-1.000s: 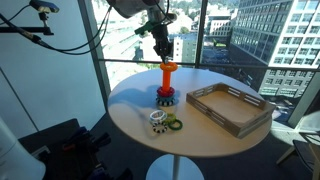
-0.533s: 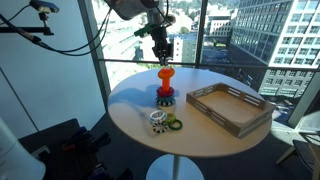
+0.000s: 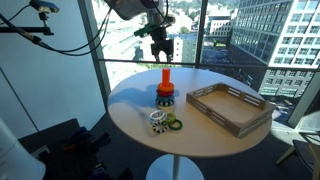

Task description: Pick up the orange ring and put it on the ring holder

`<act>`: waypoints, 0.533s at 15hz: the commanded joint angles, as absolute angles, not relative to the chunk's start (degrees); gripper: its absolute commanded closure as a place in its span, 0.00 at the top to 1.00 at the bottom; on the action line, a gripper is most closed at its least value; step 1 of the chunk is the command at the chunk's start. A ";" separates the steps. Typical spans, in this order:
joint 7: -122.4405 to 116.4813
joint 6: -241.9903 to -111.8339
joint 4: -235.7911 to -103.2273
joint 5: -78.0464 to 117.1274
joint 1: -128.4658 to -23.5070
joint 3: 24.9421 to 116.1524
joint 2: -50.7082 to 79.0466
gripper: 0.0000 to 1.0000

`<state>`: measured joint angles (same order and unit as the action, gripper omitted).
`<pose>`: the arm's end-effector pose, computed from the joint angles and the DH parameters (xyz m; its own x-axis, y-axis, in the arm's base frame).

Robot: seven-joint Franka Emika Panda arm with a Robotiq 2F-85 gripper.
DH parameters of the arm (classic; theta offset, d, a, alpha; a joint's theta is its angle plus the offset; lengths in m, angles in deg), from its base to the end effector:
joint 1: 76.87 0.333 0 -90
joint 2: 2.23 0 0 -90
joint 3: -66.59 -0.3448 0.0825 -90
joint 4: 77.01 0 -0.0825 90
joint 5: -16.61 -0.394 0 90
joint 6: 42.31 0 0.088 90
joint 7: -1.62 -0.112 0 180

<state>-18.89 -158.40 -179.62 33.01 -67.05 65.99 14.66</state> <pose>0.6377 0.0990 0.4019 0.9991 -0.0403 0.0151 -0.0428 -0.9664 0.2536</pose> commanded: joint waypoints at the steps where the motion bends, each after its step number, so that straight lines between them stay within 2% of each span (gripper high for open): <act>1: -16.47 -157.97 -180.74 29.02 -68.04 64.76 12.67 1.00; 8: -9.31 -155.71 -183.50 18.69 -69.28 63.07 8.54 1.00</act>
<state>-12.74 -157.72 -180.73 22.12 -67.79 64.21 12.29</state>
